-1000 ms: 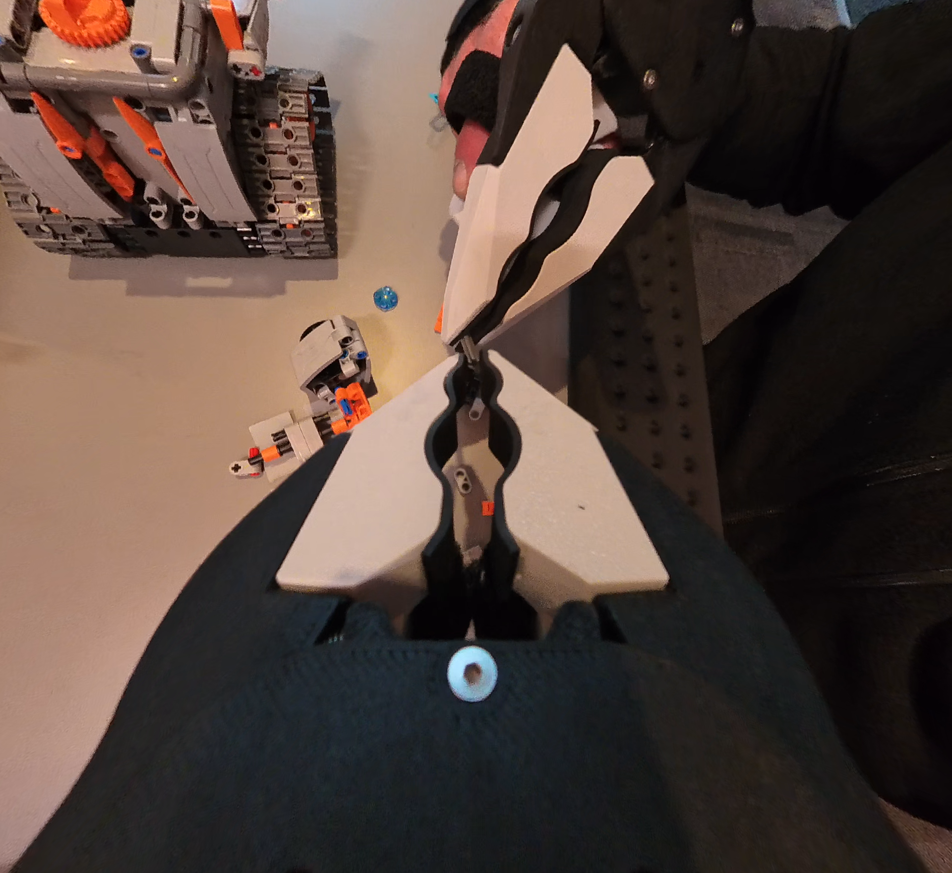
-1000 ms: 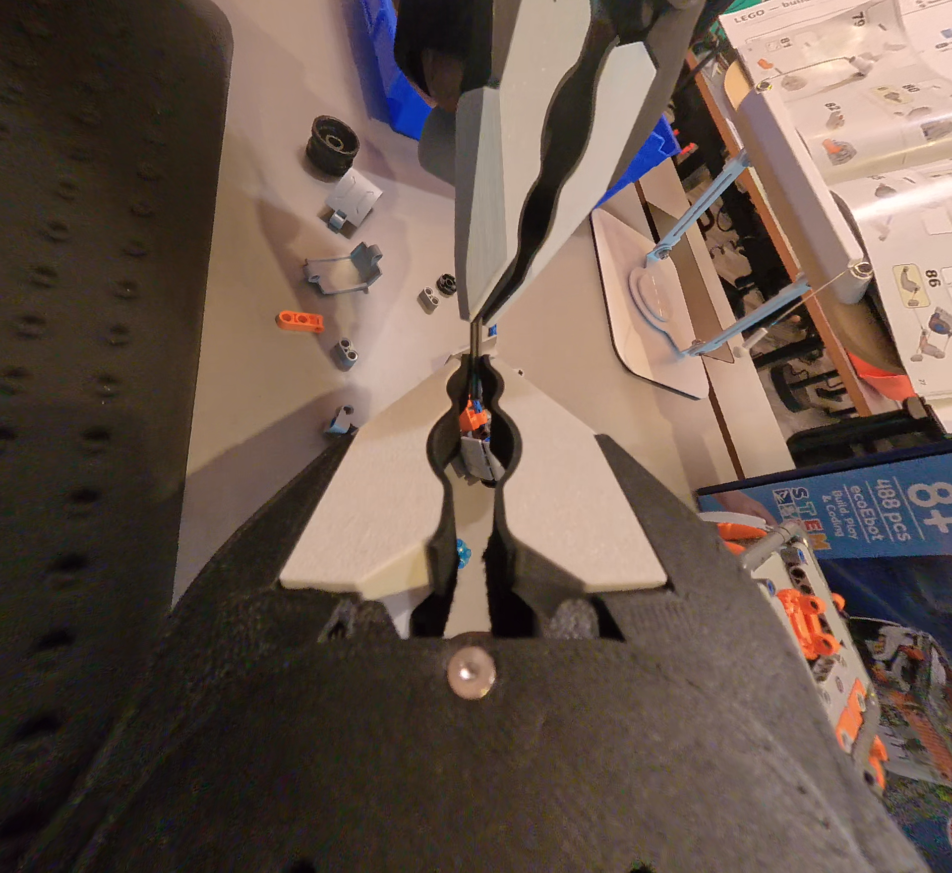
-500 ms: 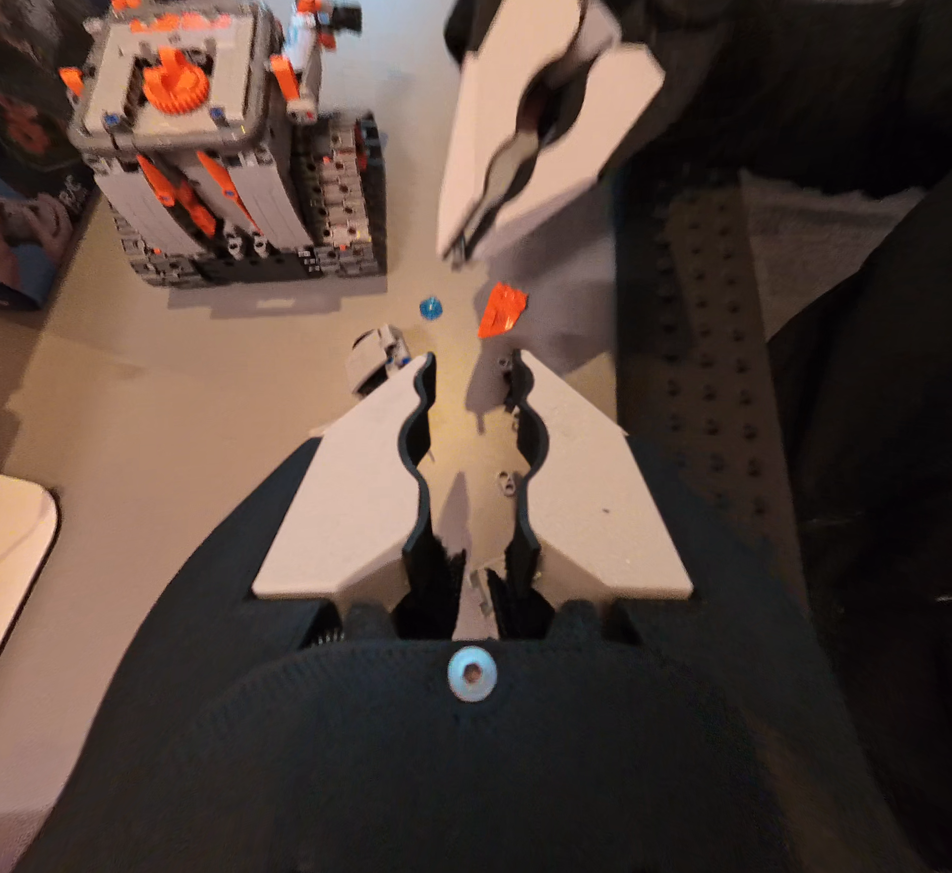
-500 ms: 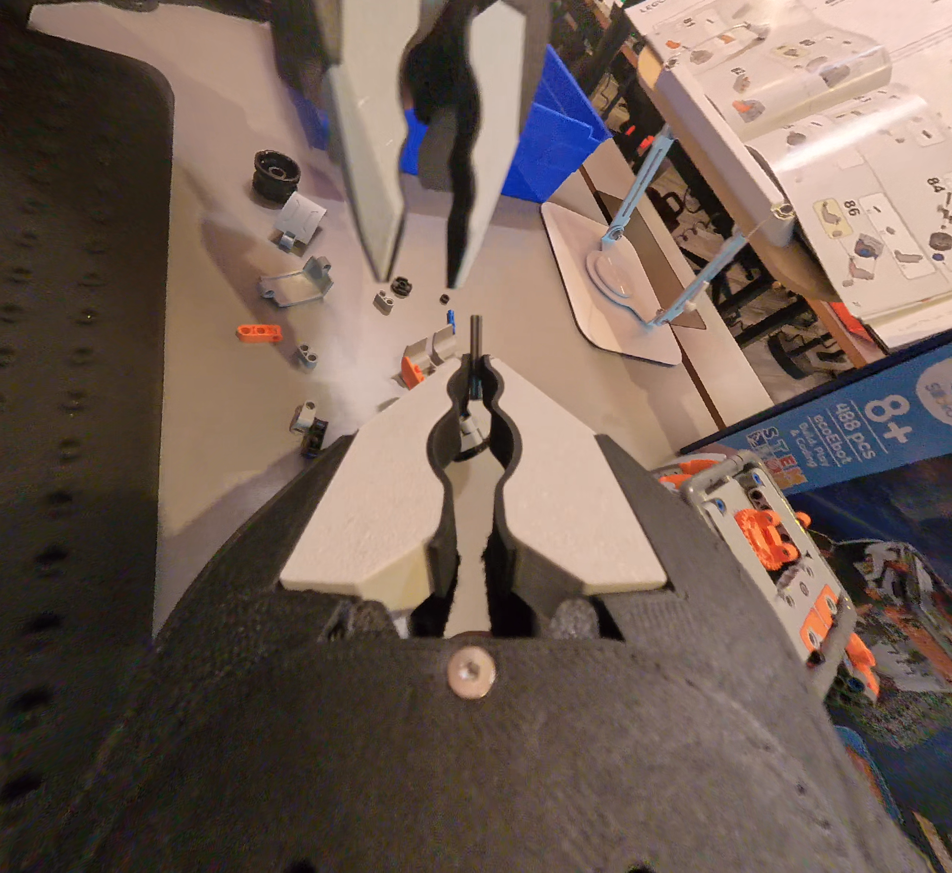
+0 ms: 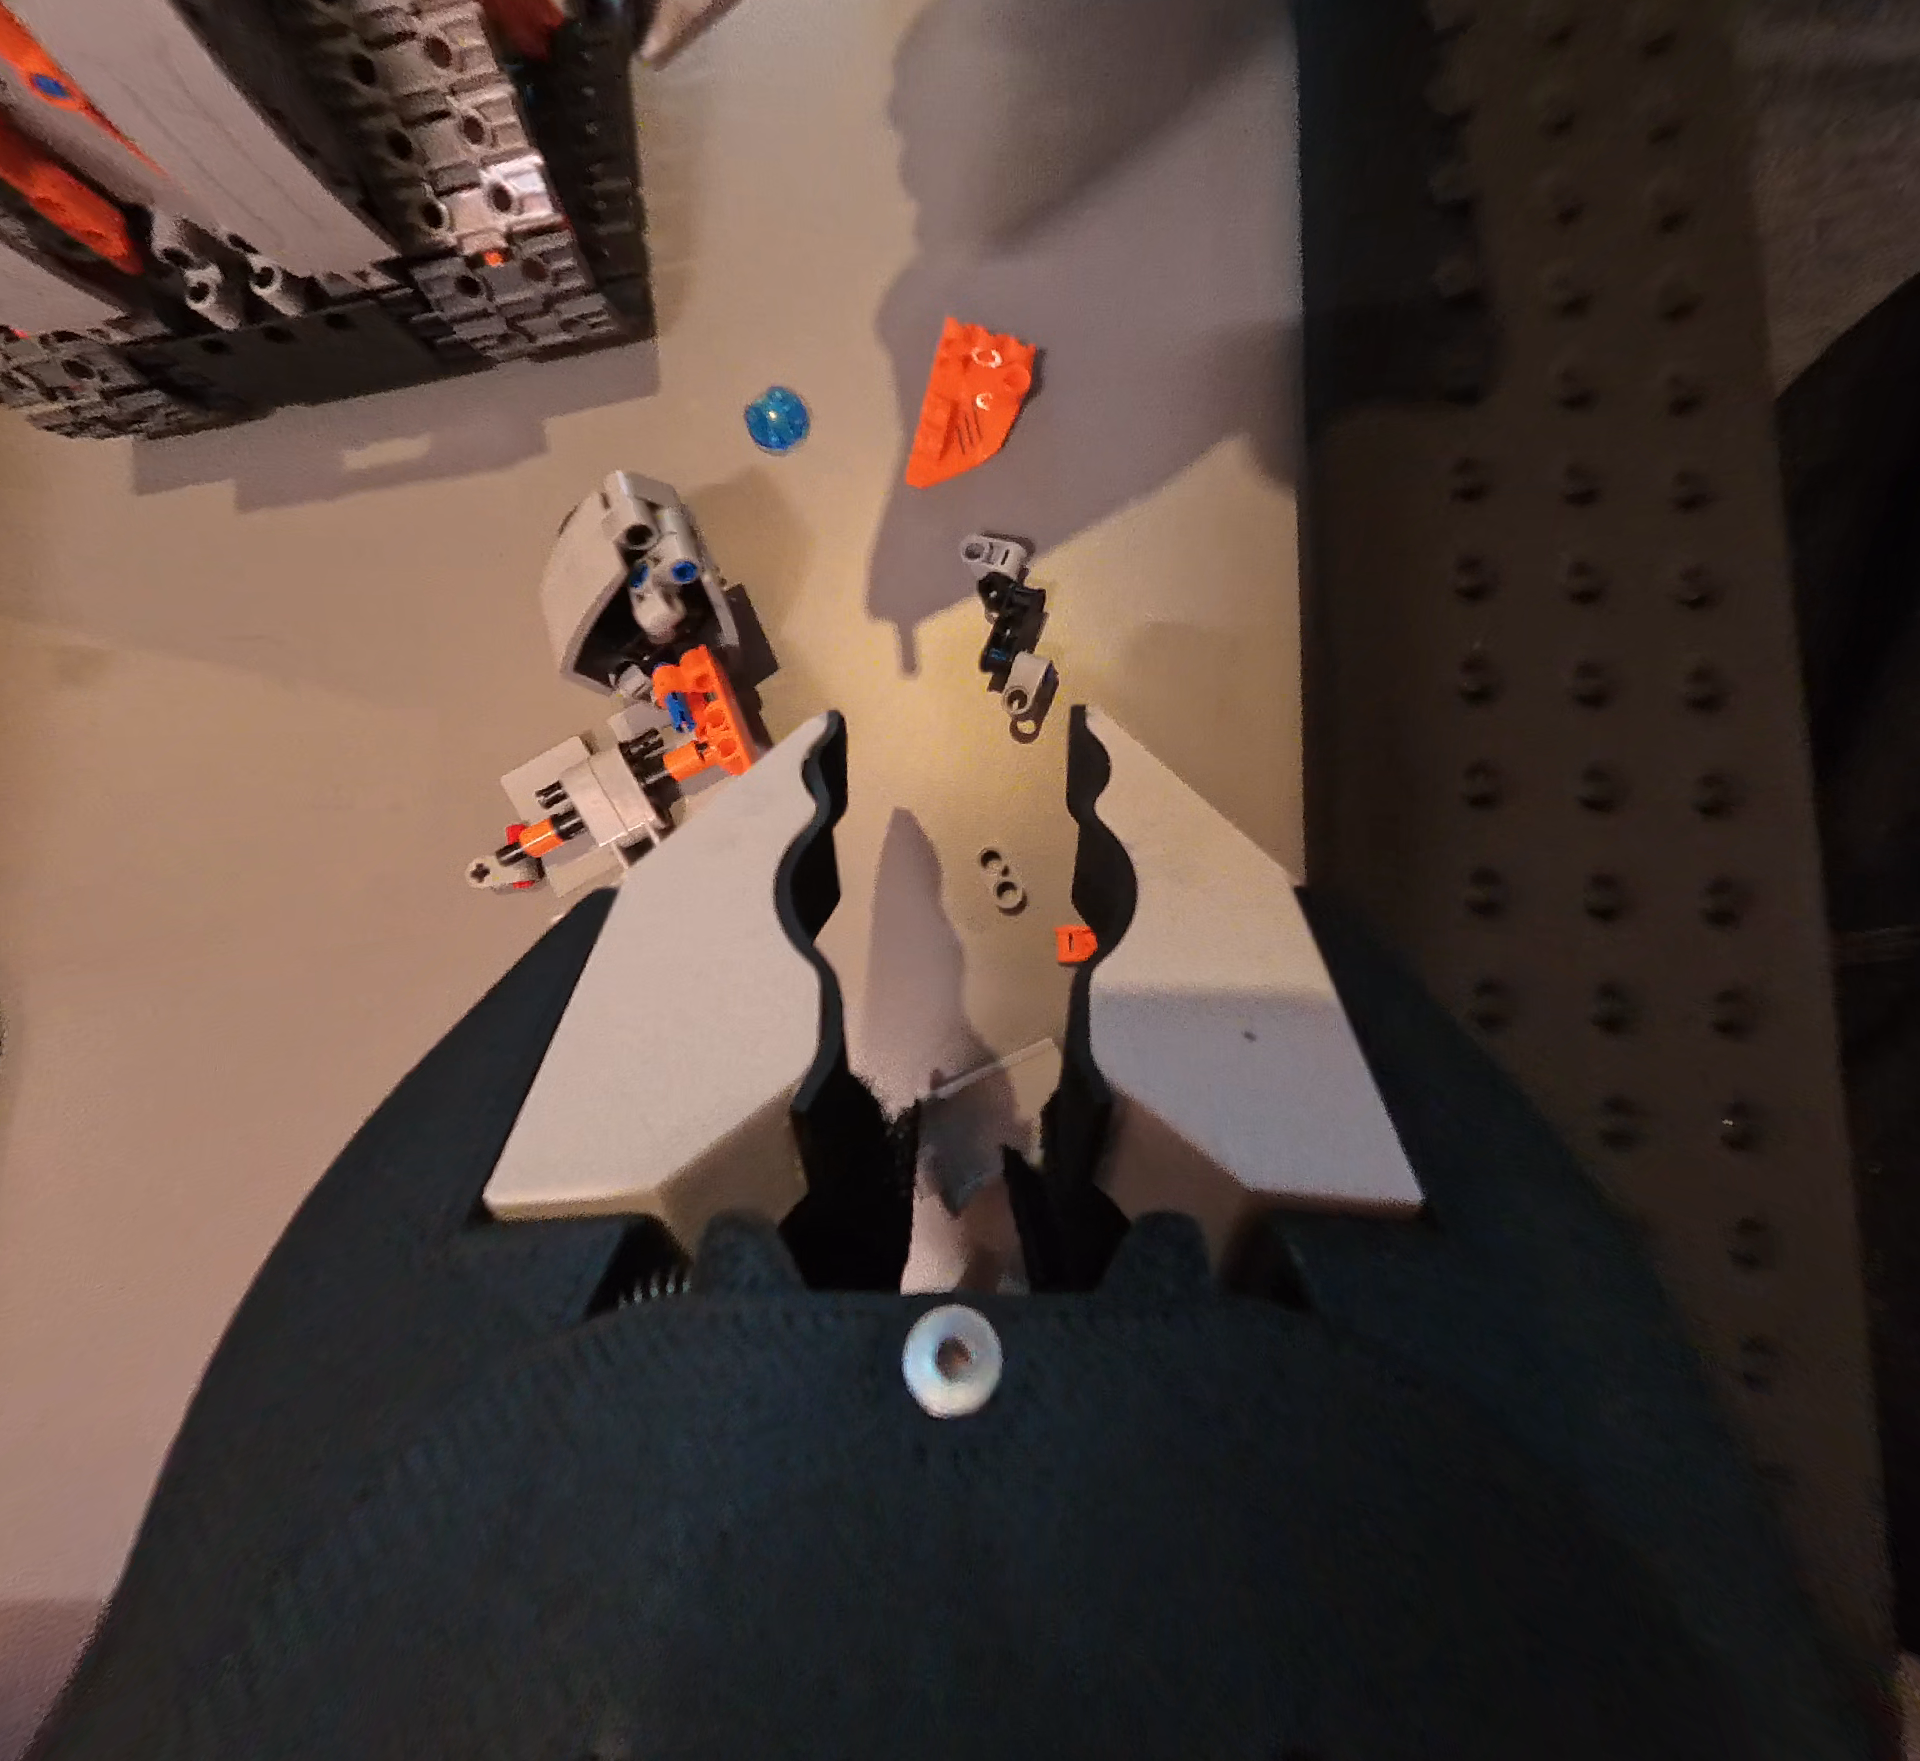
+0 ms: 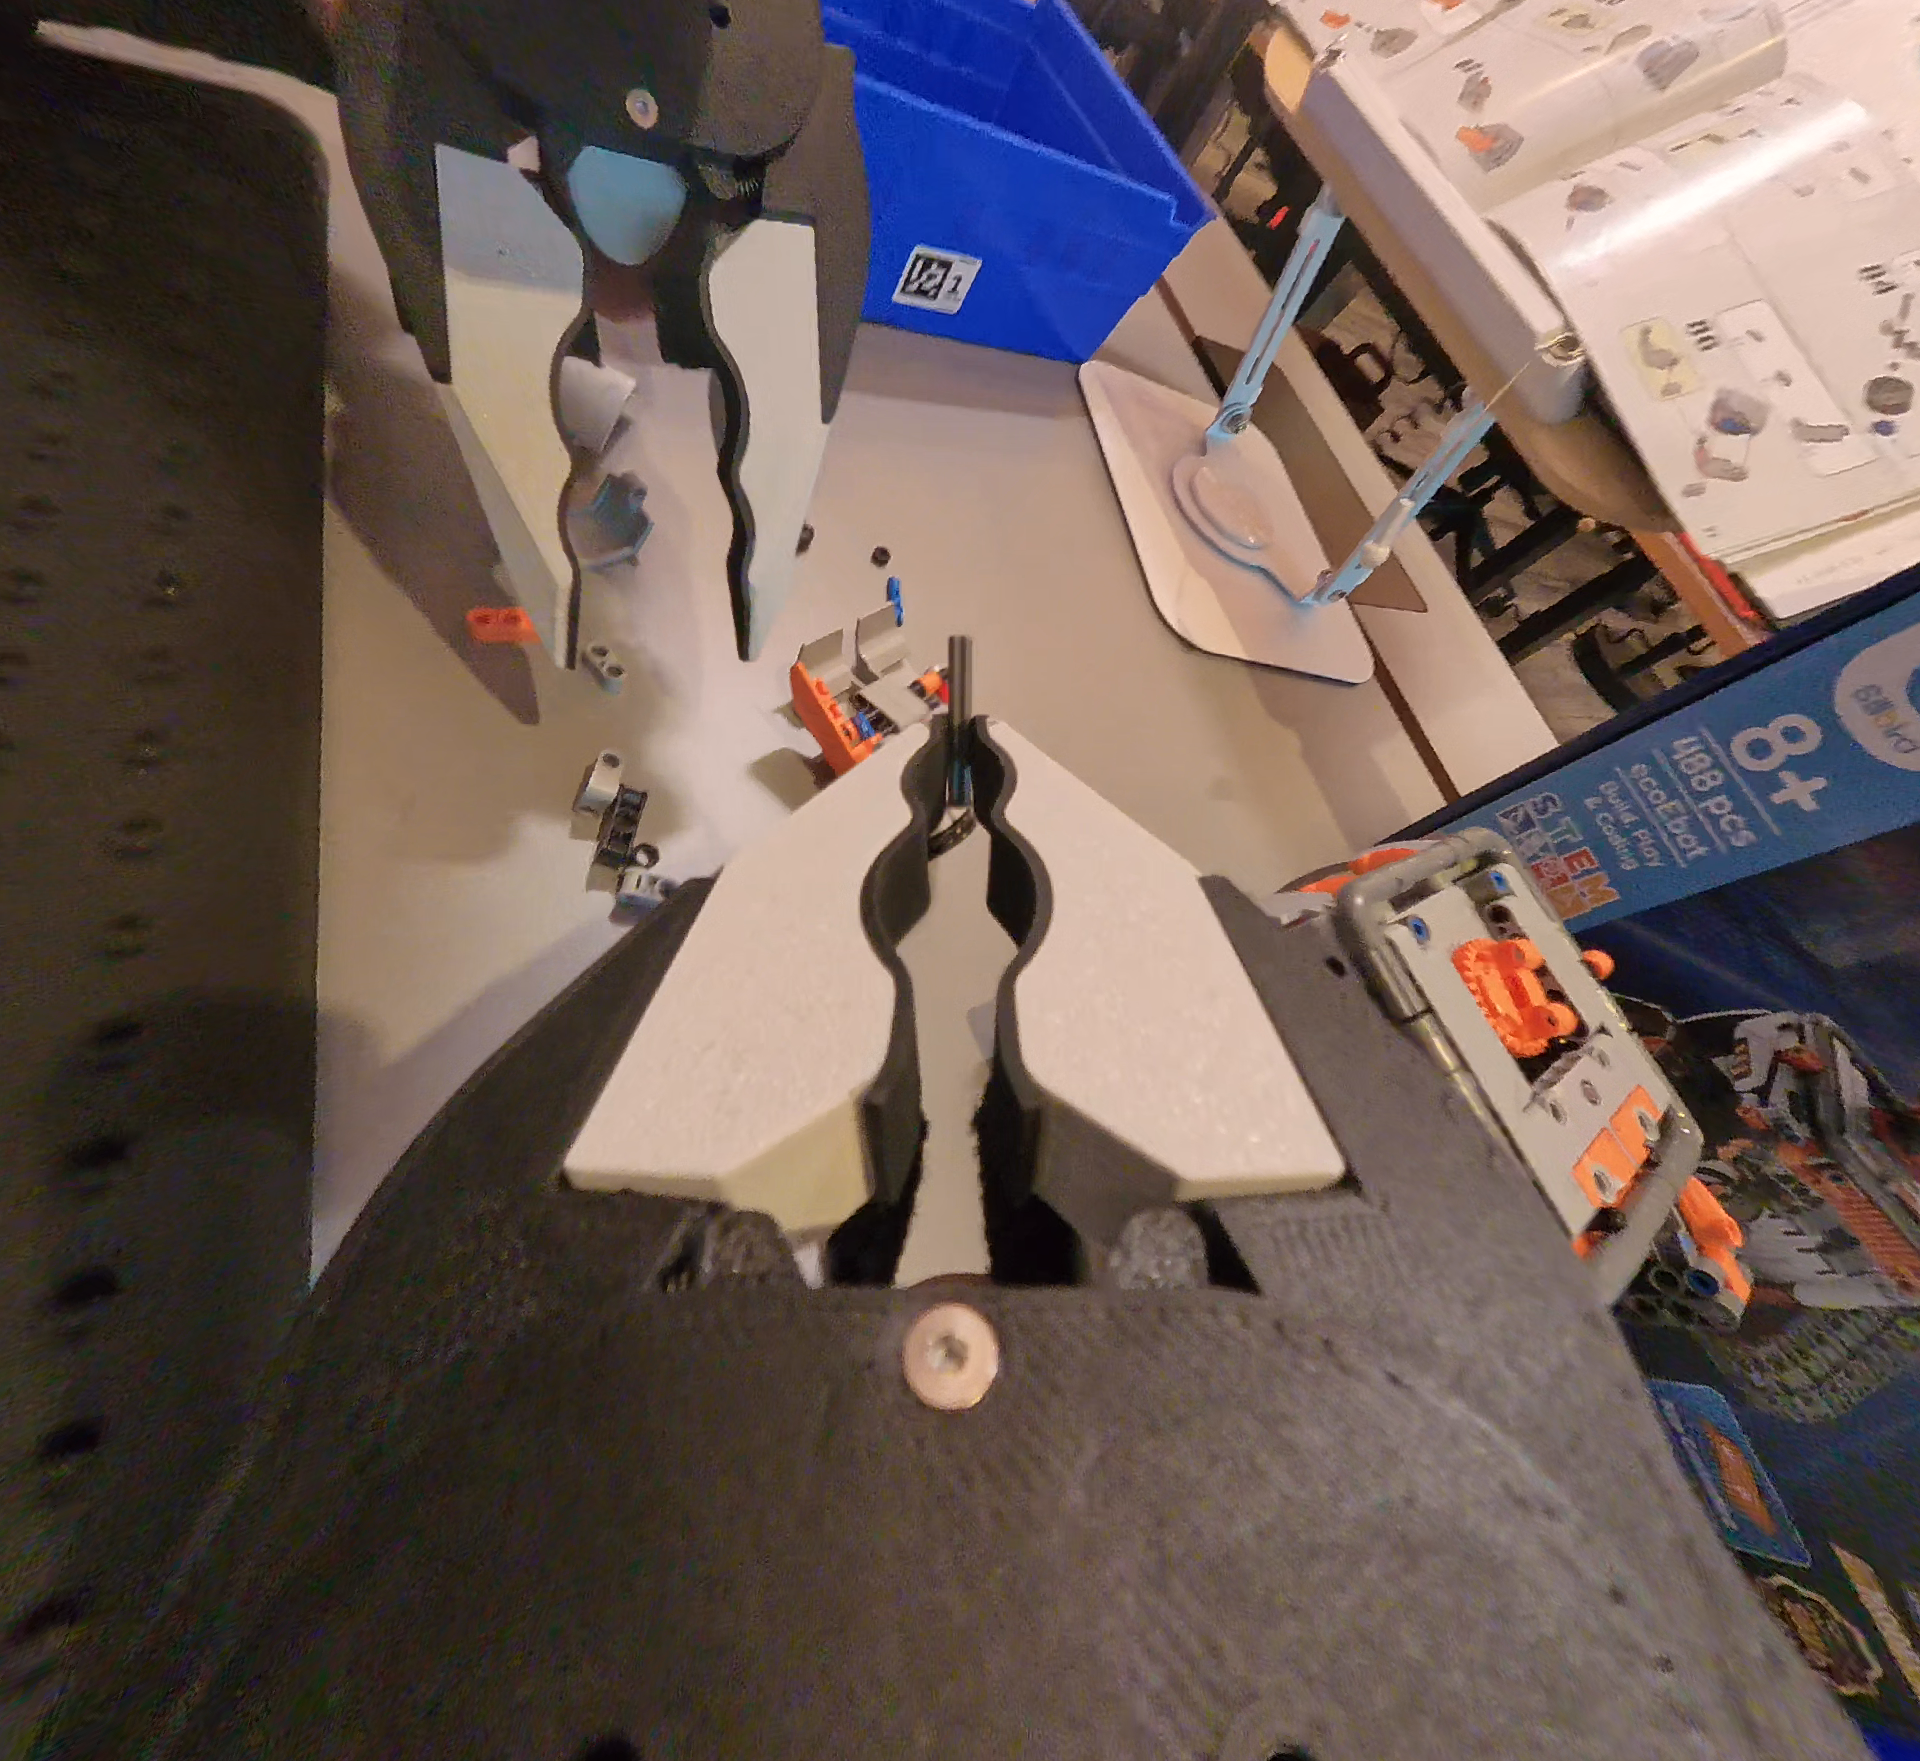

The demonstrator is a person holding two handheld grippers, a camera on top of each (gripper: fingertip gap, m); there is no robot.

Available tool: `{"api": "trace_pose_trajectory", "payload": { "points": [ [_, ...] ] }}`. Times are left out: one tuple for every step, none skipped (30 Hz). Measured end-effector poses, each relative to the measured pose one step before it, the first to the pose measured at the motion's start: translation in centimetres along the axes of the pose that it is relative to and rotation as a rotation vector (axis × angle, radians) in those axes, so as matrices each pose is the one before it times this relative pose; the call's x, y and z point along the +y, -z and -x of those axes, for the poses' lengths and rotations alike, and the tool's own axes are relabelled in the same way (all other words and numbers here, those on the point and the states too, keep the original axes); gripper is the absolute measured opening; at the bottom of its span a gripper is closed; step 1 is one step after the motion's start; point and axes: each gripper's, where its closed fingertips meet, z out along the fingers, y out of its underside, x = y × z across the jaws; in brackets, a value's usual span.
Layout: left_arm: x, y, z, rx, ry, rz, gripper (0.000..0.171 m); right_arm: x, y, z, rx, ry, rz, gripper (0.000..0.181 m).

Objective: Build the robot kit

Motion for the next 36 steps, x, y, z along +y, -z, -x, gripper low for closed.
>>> {"api": "trace_pose_trajectory", "payload": {
  "points": [
    [0.274,-0.453,-0.252,-0.0021,-0.0220,0.01754,0.040,0.296,-0.080,0.249,-0.0137,0.0073,0.0139,0.000],
    [0.123,-0.416,-0.332,0.0065,-0.0165,0.01081,0.041,0.315,-0.101,0.247,-0.0123,0.0096,0.0166,0.001],
    [-0.024,-0.377,-0.324,0.0085,-0.0106,0.00247,0.041,0.271,-0.125,0.307,-0.0152,0.0105,0.0153,0.001],
    [-0.070,-0.320,-0.297,0.0095,-0.0106,0.00038,0.041,0.202,-0.128,0.313,-0.0151,0.0091,0.0114,0.001],
    [-0.019,-0.287,-0.190,0.0053,-0.0085,0.00280,0.039,0.163,-0.130,0.291,-0.0135,0.0068,0.0108,0.001],
    [0.078,-0.283,0.057,-0.0044,-0.0001,0.00883,0.039,0.135,-0.122,0.257,-0.0106,0.0074,0.0099,0.001],
    [0.109,-0.292,0.035,0.0001,0.0016,0.00914,0.039,0.124,-0.103,0.234,-0.0100,0.0067,0.0094,0.001],
    [0.048,-0.273,-0.038,0.0024,-0.0028,0.00500,0.038,0.090,-0.076,0.189,-0.0071,0.0057,0.0076,0.001],
    [-0.027,-0.237,0.028,-0.0033,-0.0050,0.00122,0.037,0.055,-0.054,0.139,-0.0048,0.0054,0.0054,0.001],
    [-0.006,-0.238,0.075,-0.0059,0.0010,0.00445,0.037,0.026,-0.026,0.074,-0.0026,0.0030,0.0028,0.001],
    [0.001,-0.219,-0.062,0.0019,-0.0016,0.00684,0.035,0.000,-0.016,0.033,-0.0017,0.0003,0.0006,0.001],
    [0.007,-0.169,-0.003,-0.0033,-0.0065,0.00696,0.030,-0.001,0.000,0.026,-0.0016,-0.0004,-0.0001,0.001],
    [0.062,-0.168,0.074,-0.0067,-0.0019,0.00896,0.027,0.011,-0.003,0.013,-0.0007,0.0001,0.0003,0.001],
    [0.137,-0.202,-0.028,0.0022,0.0068,0.01403,0.024,0.003,0.002,-0.003,0.0001,0.0002,0.0002,0.001],
    [0.074,-0.212,-0.004,-0.0002,0.0058,0.00749,0.020,-0.010,0.003,0.017,-0.0001,0.0003,-0.0001,0.001],
    [-0.070,-0.176,0.007,-0.0029,0.0008,-0.00406,0.014,-0.015,0.000,0.009,0.0002,0.0007,-0.0004,0.001],
    [-0.054,-0.163,-0.212,0.0088,-0.0019,-0.00533,0.010,-0.024,0.008,0.004,0.0010,0.0007,-0.0003,0.001],
    [-0.055,-0.102,-0.204,0.0063,-0.0038,-0.00397,0.008,-0.009,0.025,-0.028,0.0015,0.0000,-0.0004,0.001],
    [-0.024,-0.037,0.079,-0.0130,-0.0054,-0.00204,0.008,0.008,0.022,-0.031,0.0013,-0.0009,-0.0007,0.001],
    [0.018,0.016,0.114,-0.0151,-0.0094,0.00105,0.008,-0.007,0.032,-0.050,0.0021,-0.0011,-0.0007,0.001],
    [0.002,0.063,0.056,-0.0116,-0.0102,-0.00113,0.008,0.001,0.028,-0.049,0.0023,-0.0009,-0.0006,0.001],
    [-0.075,0.123,0.121,-0.0135,-0.0059,-0.00635,0.007,-0.016,0.038,-0.040,0.0019,-0.0009,-0.0014,0.001],
    [-0.029,0.134,0.096,-0.0094,-0.0017,-0.00313,0.007,-0.025,0.032,-0.053,0.0019,-0.0010,-0.0014,0.001],
    [0.040,0.149,0.077,-0.0072,-0.0030,-0.00018,0.007,-0.010,0.030,-0.026,0.0016,-0.0005,-0.0008,0.001],
    [-0.068,0.193,0.176,-0.0147,-0.0065,-0.00841,0.007,-0.010,0.024,-0.041,0.0024,0.0000,-0.0004,0.001],
    [-0.035,0.196,0.142,-0.0103,-0.0012,-0.00680,0.007,-0.009,0.035,-0.058,0.0032,-0.0009,-0.0005,0.001],
    [-0.057,0.242,0.200,-0.0144,-0.0027,-0.00862,0.007,-0.008,0.034,-0.070,0.0033,-0.0018,-0.0014,0.001],
    [-0.109,0.291,0.220,-0.0166,-0.0044,-0.01205,0.007,-0.014,0.046,-0.114,0.0049,-0.0026,-0.0018,0.001],
    [-0.118,0.312,0.232,-0.0160,-0.0015,-0.01108,0.007,-0.018,0.051,-0.153,0.0065,-0.0032,-0.0025,0.001],
    [-0.172,0.359,0.276,-0.0192,-0.0028,-0.01444,0.007,-0.023,0.064,-0.182,0.0080,-0.0039,-0.0033,0.001],
    [-0.244,0.391,0.268,-0.0196,-0.0038,-0.01868,0.007,-0.041,0.074,-0.221,0.0098,-0.0046,-0.0042,0.001],
    [-0.277,0.405,0.286,-0.0201,-0.0042,-0.01953,0.007,-0.045,0.094,-0.243,0.0109,-0.0057,-0.0052,0.001],
    [-0.224,0.387,0.374,-0.0247,-0.0031,-0.01517,0.007,-0.063,0.103,-0.251,0.0105,-0.0064,-0.0060,0.001],
    [-0.199,0.370,0.431,-0.0280,-0.0051,-0.01304,0.007,-0.067,0.107,-0.273,0.0120,-0.0063,-0.0065,0.000],
    [-0.183,0.338,0.371,-0.0235,-0.0055,-0.01118,0.007,-0.060,0.102,-0.281,0.0125,-0.0060,-0.0064,0.001],
    [-0.159,0.302,0.393,-0.0223,-0.0031,-0.01010,0.007,-0.054,0.104,-0.266,0.0114,-0.0062,-0.0059,0.001]
  ]
}}
